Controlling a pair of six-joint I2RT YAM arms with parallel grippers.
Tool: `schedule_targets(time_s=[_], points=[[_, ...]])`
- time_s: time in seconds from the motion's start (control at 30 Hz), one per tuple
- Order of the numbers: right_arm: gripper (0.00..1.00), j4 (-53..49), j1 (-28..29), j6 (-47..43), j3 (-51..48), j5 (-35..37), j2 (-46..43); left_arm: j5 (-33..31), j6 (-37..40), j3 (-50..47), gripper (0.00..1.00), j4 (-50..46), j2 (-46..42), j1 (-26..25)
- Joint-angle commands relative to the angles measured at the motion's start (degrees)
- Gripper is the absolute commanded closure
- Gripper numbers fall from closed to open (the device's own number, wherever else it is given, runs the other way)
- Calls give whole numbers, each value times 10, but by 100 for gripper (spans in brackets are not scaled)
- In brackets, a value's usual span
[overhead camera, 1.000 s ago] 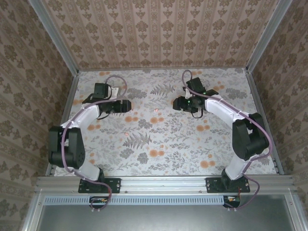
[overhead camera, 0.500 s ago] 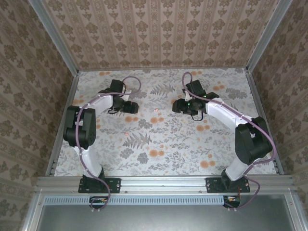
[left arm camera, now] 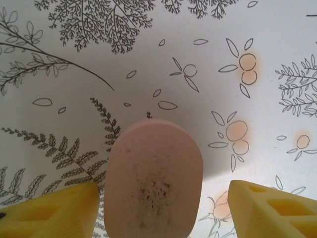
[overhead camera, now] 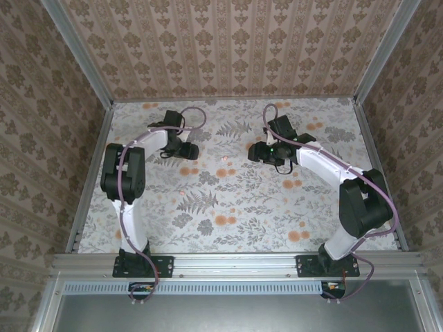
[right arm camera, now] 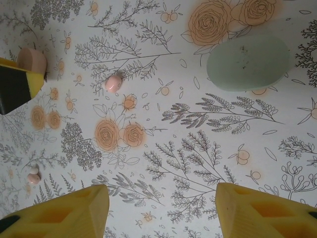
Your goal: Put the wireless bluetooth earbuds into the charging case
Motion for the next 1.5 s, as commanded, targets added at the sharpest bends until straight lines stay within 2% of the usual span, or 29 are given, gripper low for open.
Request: schedule_targets(time_s=[0.0,0.13,0.37,0.6,0.7,0.77,0.87,1.07,1.3,1.47], points=[[40,5,3,12,-5,-4,-26,14,2,19,35,-29,18,4],[40,0,2,17,-11,-11,-48,24,1,21,46,-29,24,2],[40,17,-13,44,-58,-50,-103,9,30,-16,59,-16,-12,-29],[39,23,-29,69,-93,-98,-164,11,89,-108,67,18,-118,-97],[39,31,-31,83,-103,-122,-183,12,118,-146,68,27,-175,-155],[39,41,-31,94,-107,-142,-188,31,130,-171,67,37,-215,-185],[39,59,-31,112,-110,-180,-187,91,139,-213,67,67,-281,-216],[39,122,-24,166,-133,-257,-180,210,136,-261,67,108,-374,-233],[37,134,23,176,-142,-279,-180,291,132,-249,67,102,-407,-235],[36,130,56,178,-139,-261,-185,307,131,-232,67,87,-401,-237]])
